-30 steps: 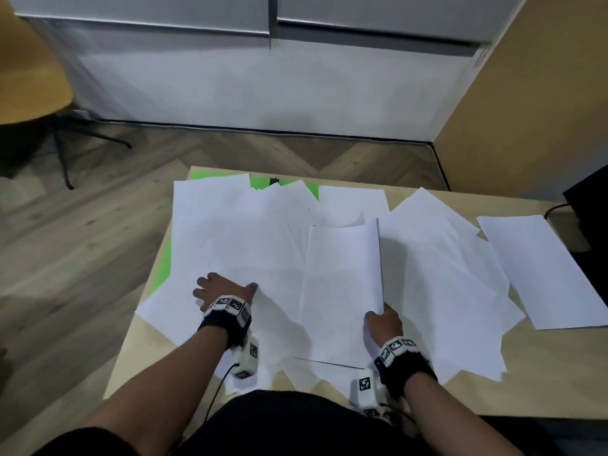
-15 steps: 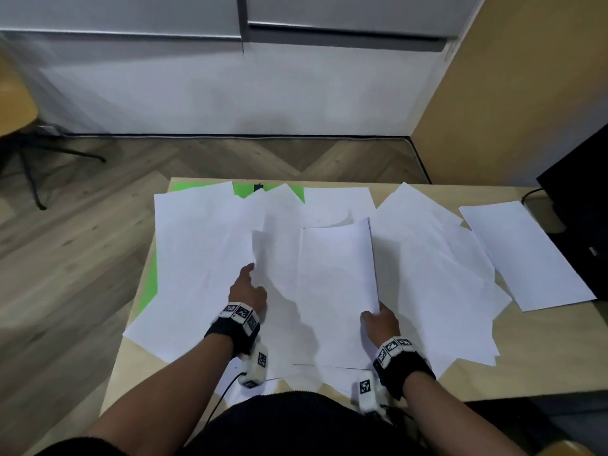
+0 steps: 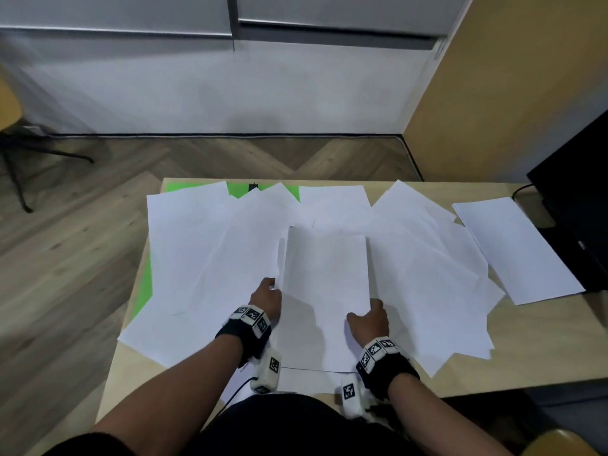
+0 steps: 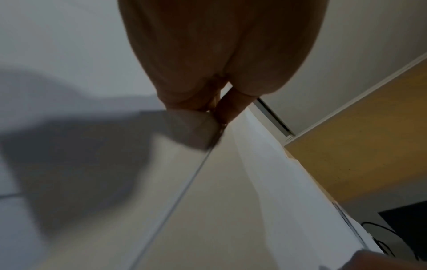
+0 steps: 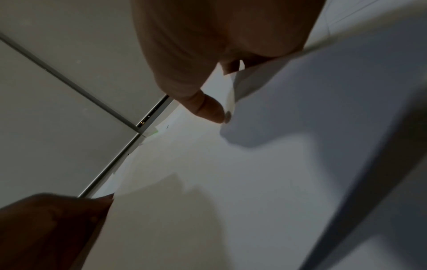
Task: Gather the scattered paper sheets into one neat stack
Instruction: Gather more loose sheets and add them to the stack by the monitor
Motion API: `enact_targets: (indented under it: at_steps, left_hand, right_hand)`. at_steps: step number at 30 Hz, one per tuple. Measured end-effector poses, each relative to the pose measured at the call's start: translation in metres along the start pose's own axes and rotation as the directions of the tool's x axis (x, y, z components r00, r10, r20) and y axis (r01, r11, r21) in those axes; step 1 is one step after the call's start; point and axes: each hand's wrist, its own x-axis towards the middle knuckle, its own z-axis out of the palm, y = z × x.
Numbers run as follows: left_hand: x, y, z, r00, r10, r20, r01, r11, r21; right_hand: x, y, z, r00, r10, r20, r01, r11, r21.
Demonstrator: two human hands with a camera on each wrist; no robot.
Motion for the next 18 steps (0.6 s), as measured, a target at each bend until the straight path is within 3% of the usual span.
enact_targets:
  at_steps: [5, 10, 13, 15, 18]
  left_hand:
    - [-0.008, 0.009, 0.007, 0.995, 0.032, -0.099, -0.033, 0.999, -0.005]
    - [-0.015, 0.017, 0.012, 0.994, 0.11, -0.019, -0.11, 0.994, 0.025]
    - [-0.016, 0.02, 0.01, 0.985, 0.171, -0.014, -0.17, 0.984, 0.046]
    - [-0.022, 0.027, 0.004, 0.959, 0.282, -0.006, -0.282, 0.959, 0.019]
    - [-0.03, 0.052, -0.015, 0.853, 0.517, 0.075, -0.519, 0.855, -0.001]
  right_hand:
    - [0.001, 0.007, -0.003, 0.998, -0.049, 0.042, 0.054, 0.988, -0.146]
    - [-0.007, 0.005, -0.01, 0.975, -0.111, 0.191, 0.142, 0.977, -0.156]
    - [-0.003, 0.009, -0.015, 0.972, -0.132, 0.194, 0.151, 0.985, -0.084]
    - [0.004, 0.012, -0.019, 0.985, -0.112, 0.134, 0.11, 0.994, 0.027]
    - [0.009, 0.005, -0.031, 0.998, -0.011, 0.055, -0.005, 0.96, 0.279]
